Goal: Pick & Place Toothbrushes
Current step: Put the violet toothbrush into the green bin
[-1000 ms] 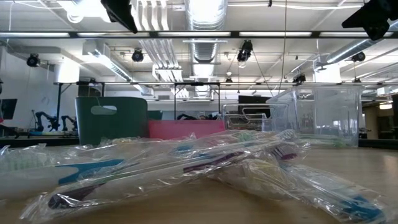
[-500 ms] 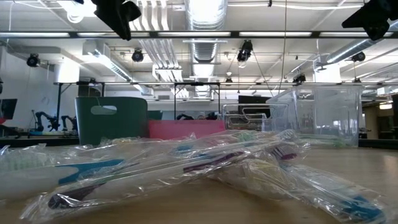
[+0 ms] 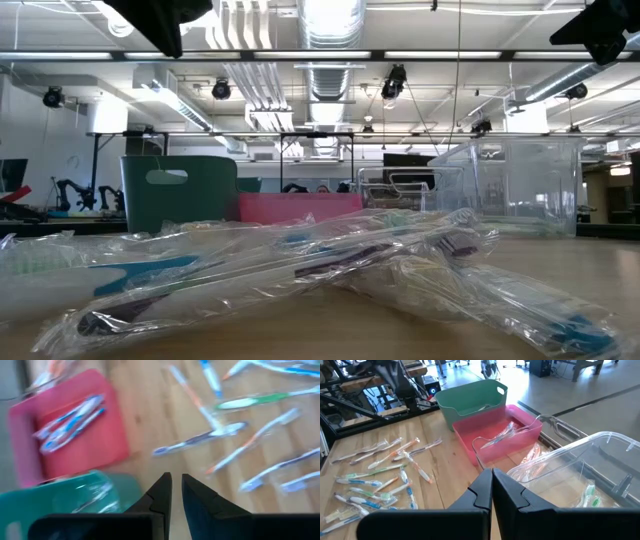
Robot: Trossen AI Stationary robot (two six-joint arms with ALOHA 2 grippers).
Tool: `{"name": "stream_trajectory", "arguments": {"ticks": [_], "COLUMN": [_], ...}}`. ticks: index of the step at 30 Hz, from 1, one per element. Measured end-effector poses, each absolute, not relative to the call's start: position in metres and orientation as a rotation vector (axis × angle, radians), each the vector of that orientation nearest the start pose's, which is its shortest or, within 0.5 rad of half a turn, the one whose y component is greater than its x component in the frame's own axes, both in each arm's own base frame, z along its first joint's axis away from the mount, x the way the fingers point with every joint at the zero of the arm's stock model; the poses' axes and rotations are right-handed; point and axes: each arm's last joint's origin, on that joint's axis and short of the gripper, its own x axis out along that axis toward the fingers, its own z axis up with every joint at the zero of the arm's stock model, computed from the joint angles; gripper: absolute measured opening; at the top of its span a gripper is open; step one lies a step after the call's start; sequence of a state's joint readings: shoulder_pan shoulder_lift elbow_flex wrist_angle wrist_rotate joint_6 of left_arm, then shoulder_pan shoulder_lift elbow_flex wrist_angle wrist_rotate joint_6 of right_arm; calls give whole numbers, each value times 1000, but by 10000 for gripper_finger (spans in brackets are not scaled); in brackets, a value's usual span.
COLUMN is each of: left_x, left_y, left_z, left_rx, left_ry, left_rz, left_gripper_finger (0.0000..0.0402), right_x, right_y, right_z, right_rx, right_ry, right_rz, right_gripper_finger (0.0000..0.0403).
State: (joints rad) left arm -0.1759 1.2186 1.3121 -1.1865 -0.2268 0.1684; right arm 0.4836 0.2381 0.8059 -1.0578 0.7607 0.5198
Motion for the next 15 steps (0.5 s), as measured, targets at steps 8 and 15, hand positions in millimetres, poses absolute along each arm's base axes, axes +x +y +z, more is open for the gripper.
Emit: {"name": "stream_trajectory", "arguments": {"ticks": [8, 15], "left_x": [212, 204], "left_y": [-66, -85], "left_z": [315, 286], "left_rx": [272, 175], "left_ry": [1044, 1094], "left_rz": [-77, -56], "left_gripper_finger": [49, 38], "right_x": [23, 23], "right_y": [-10, -10], "right_z": [306, 306], "right_rx": [223, 223], "right_ry": [316, 316], "right_rz": [-364, -364], "right_gripper_finger": [8, 8]}}
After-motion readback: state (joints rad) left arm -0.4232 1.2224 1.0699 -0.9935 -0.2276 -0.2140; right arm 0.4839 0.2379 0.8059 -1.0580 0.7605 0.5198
